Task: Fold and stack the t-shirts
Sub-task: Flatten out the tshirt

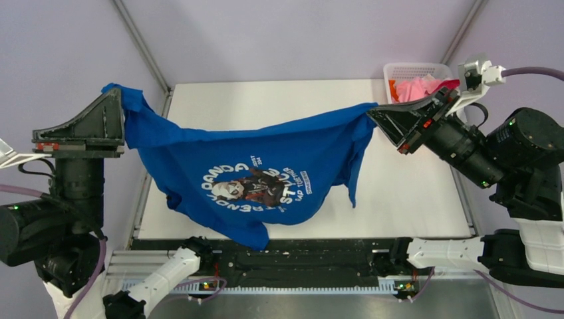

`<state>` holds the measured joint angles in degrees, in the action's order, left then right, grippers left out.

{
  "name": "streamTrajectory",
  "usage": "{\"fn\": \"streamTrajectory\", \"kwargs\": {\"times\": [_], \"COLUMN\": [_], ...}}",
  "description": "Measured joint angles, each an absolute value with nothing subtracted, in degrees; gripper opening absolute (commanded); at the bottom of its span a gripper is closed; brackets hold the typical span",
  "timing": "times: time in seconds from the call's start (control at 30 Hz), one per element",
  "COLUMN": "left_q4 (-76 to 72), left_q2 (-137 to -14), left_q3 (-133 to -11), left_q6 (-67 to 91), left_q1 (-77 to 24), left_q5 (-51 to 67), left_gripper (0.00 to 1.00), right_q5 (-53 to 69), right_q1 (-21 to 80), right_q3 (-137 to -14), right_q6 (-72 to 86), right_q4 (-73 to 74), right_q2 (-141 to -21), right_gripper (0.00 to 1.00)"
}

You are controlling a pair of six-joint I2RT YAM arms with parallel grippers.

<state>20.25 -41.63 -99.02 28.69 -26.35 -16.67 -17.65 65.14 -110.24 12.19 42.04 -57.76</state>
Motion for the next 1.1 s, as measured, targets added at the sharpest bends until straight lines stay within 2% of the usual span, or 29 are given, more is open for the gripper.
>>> {"fn": "streamTrajectory", "kwargs": {"times": [0.2,0.37,0.53,0.73,0.93,1.1], "left_q4": [19.75,21.52,21.50,21.61,20.62,16.91], "left_q2": [-40.07,-34.15,-28.88,-28.91,-31.90,-43.13], "left_q3": [-92.01,-84.55,-82.78,-83.85,-83.46,-82.19], "left_q6": [27.22,27.42,28.73,29.61,29.06,27.11], "left_q1": [-26.35,-26.35,-26.35,-26.35,-26.35,-26.35], "left_q5": [-20.08,-20.05,-16.45,-13.06,-17.34,-28.14], "left_gripper": [0.00,0.00,0.00,0.00,0.00,0.00], "right_q5": [-19.92,-17.12,-10.31,-5.02,-18.59,-44.38], "right_q1": [65.14,65.14,65.14,65.14,65.14,64.55], "right_q3": [-100.05,-90.32,-88.90,-88.92,-88.79,-85.36], "right_q6": [14.13,18.15,21.10,22.39,22.02,20.32], "right_q4": [42.87,44.53,44.95,45.30,46.74,44.91], "right_q2": [-51.96,-44.51,-40.53,-41.58,-42.87,-49.30], "right_gripper": [0.00,0.00,0.00,0.00,0.00,0.00]}}
